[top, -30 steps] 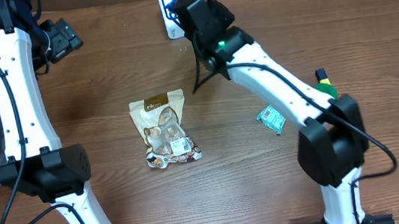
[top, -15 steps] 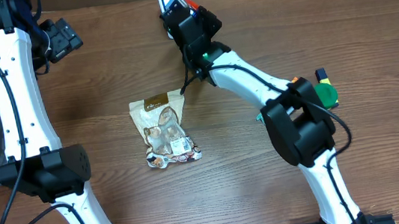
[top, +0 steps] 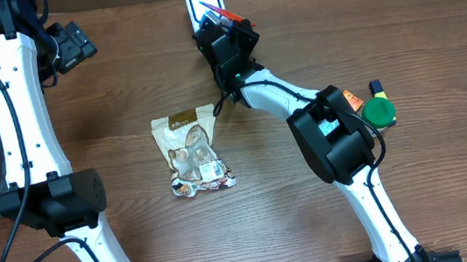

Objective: Scan the item barcode
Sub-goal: 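Hold the red stick snack in front of the white scanner, then carry the red stick snack right and drop it on the table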

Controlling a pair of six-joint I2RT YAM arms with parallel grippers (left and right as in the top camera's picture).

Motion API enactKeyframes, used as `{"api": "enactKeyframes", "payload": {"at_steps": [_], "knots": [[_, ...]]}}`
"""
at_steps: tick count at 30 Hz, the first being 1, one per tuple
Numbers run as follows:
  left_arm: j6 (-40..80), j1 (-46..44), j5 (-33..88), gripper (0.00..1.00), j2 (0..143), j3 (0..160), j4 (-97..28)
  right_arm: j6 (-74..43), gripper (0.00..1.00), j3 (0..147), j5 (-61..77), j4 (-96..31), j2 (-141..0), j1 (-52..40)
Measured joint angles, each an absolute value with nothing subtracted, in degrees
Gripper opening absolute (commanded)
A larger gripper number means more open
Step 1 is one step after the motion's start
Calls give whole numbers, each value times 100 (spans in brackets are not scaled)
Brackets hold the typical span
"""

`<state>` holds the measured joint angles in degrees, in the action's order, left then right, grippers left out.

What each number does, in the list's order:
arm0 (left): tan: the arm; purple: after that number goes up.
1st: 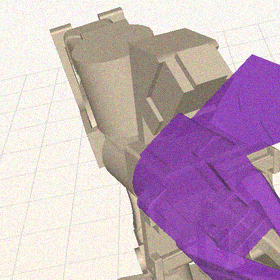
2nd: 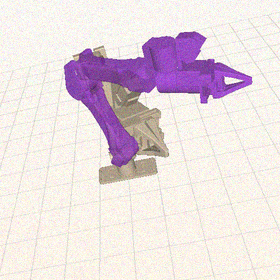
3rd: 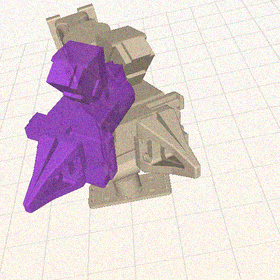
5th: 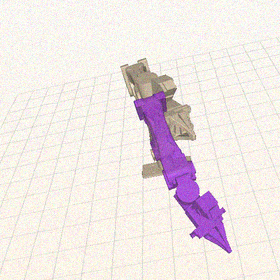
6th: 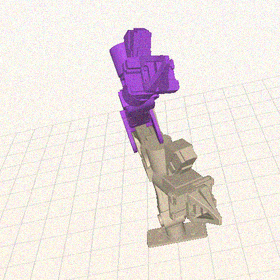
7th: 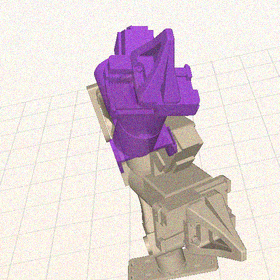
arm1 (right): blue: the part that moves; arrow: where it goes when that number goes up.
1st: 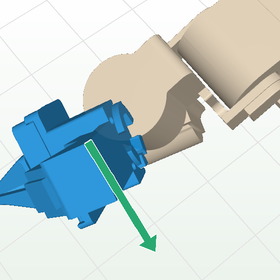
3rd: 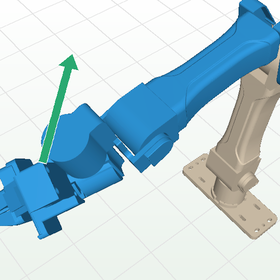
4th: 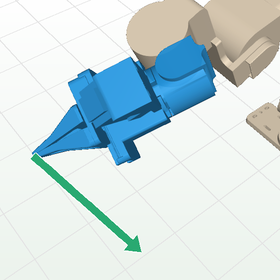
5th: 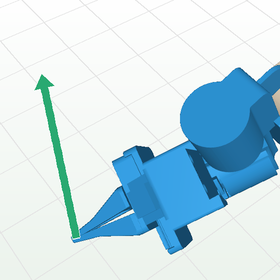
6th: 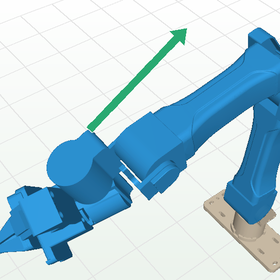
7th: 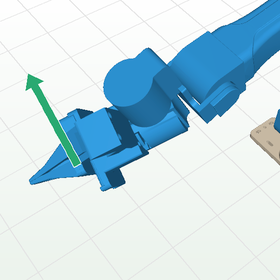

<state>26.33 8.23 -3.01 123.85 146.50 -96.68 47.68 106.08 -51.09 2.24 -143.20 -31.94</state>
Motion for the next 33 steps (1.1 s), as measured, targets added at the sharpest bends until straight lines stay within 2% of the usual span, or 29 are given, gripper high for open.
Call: {"api": "enactKeyframes", "payload": {"at_steps": [14, 21, 26, 33], "knots": [[2633, 823, -301, 100, 12385, 14650, -9666, 5006, 3, 10608, -5236, 336, -14582, -3188], [2633, 823, -301, 100, 12385, 14650, -9668, 4552, 3, 10608, -5242, -148, -14167, -3369], [2630, 823, -301, 100, 12385, 14650, -9666, 3671, 3, 10608, -5153, -1612, -12947, -3435], [2630, 823, -301, 100, 12385, 14650, -9673, 1214, 4, 10783, -3688, -5774, -10943, -3253]]}}
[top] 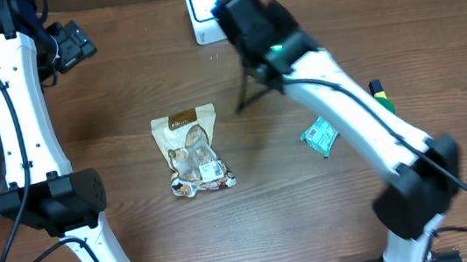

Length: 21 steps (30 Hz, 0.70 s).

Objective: Scan the item barcode
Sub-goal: 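Carry the red stick snack right and drop it on the table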

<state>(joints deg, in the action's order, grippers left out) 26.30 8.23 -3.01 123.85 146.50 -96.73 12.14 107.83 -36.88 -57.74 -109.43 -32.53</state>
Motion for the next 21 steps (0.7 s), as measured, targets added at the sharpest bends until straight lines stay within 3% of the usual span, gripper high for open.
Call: {"api": "enactKeyframes", "payload": {"at_steps": [4, 9, 12, 13, 14, 21], "knots": [[2633, 823, -303, 100, 12385, 14650, -9671, 261, 4, 10777, -2464, -7717, -10746, -2853], [2630, 823, -303, 100, 12385, 14650, -9668, -279, 6, 10366, -1330, -8646, -10838, -2211], [2633, 823, -303, 100, 12385, 14650, -9668, -419, 24, 9937, -941, -8613, -10847, -1863], [2633, 823, -301, 100, 12385, 14650, -9668, -447, 38, 9808, -884, -8578, -10849, -1787], [2630, 823, -301, 100, 12385, 14650, -9668, -464, 44, 9684, -829, -8567, -10851, -1717], [2633, 823, -301, 100, 12385, 14650, -9668, -576, 51, 9207, -480, -7856, -10866, -1354]]}}
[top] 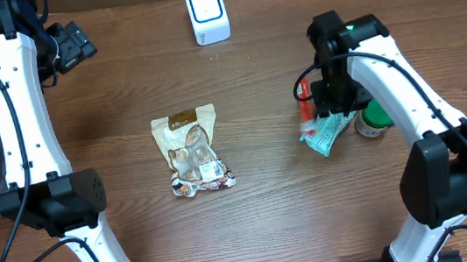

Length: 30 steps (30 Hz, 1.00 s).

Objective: Scan the item barcode
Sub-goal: 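Carry the red stick snack right and drop it on the table, then move the right gripper left and grasp the Pantree snack bag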

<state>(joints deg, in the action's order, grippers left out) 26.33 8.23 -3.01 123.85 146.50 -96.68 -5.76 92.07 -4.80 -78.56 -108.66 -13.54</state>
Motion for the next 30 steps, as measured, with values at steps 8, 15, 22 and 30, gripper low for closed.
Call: {"api": "enactKeyframes", "payload": {"at_steps": [8, 15, 22, 30], "knots": [[2633, 823, -301, 100, 12385, 14650, -9668, -652, 52, 9102, 1284, -6359, -10871, -1691], [2633, 823, -301, 100, 12385, 14650, -9668, -816, 63, 9059, 1662, -4919, -11034, -2707], [2633, 823, -303, 100, 12385, 14650, -9668, -878, 73, 9030, 805, -3352, -11745, -3739], [2633, 823, -301, 100, 12385, 14650, -9668, -888, 77, 9019, 187, -2707, -12599, -4213]]}}
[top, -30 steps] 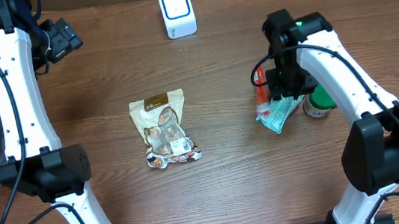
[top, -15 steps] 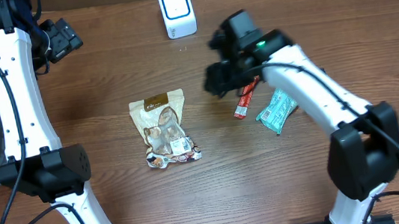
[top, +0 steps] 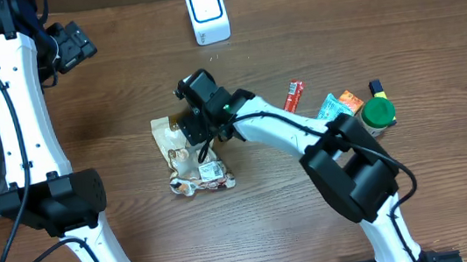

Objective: Scan the item barcode
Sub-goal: 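Move the right gripper left and grasp the Pantree snack bag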

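The white scanner [top: 207,12] with a blue face stands at the back centre of the table. A beige snack pouch [top: 192,158] lies flat in the middle. My right gripper [top: 195,125] hangs over the pouch's upper end. Its wrist body hides the fingers, so I cannot tell whether they are open or touching the pouch. A small red packet [top: 294,96] lies loose on the table to the right of that arm. My left gripper [top: 74,45] is parked at the far back left, holding nothing that shows.
At the right sit a teal packet [top: 332,106], an orange packet [top: 351,98], a green-lidded bottle [top: 380,112] and a small yellow-and-blue item [top: 376,88]. A grey basket stands at the left edge. The left arm's white links run down the left side.
My right gripper was at the right, by the teal packet and green bottle, with the red packet. It is now over the beige pouch. The red packet lies alone on the table, and the teal packet lies farther back.
My right gripper held the red packet in front of the scanner. It was still near the scanner a moment later. Then it was down at the right by the other small items. The red packet now lies there and the gripper is over the pouch. The left arm has stayed still.
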Controlling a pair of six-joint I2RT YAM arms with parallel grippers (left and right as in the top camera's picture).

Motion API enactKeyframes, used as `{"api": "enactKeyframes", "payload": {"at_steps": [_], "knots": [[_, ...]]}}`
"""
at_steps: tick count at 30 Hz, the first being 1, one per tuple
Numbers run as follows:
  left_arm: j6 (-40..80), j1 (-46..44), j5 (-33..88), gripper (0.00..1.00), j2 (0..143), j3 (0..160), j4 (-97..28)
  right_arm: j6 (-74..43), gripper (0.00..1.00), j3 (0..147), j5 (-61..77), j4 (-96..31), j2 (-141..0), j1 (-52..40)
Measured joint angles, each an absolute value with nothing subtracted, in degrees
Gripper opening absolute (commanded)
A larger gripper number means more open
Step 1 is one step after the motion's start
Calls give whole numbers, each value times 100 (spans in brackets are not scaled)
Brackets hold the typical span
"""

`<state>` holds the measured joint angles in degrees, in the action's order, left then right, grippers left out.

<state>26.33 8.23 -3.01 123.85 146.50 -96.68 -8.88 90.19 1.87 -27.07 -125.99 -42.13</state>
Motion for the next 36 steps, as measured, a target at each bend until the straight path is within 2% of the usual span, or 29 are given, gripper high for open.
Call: {"api": "enactKeyframes", "payload": {"at_steps": [5, 12, 16, 26, 36], "knots": [[2633, 823, -301, 100, 12385, 14650, -9668, -1194, 78, 9039, -150, -3157, -12571, -4169], [2630, 823, -301, 100, 12385, 14650, -9668, -2045, 80, 9050, -246, -5155, -12175, -4091], [2633, 823, -301, 100, 12385, 14650, -9668, -2228, 80, 9035, 19, -5859, -12053, -4086], [2633, 823, -303, 100, 12385, 14650, -9668, -2108, 84, 9006, 720, -6136, -11091, -4086], [2633, 823, -303, 100, 12385, 14650, -9668, -2093, 84, 9006, 991, -6147, -11395, -4086]]}}
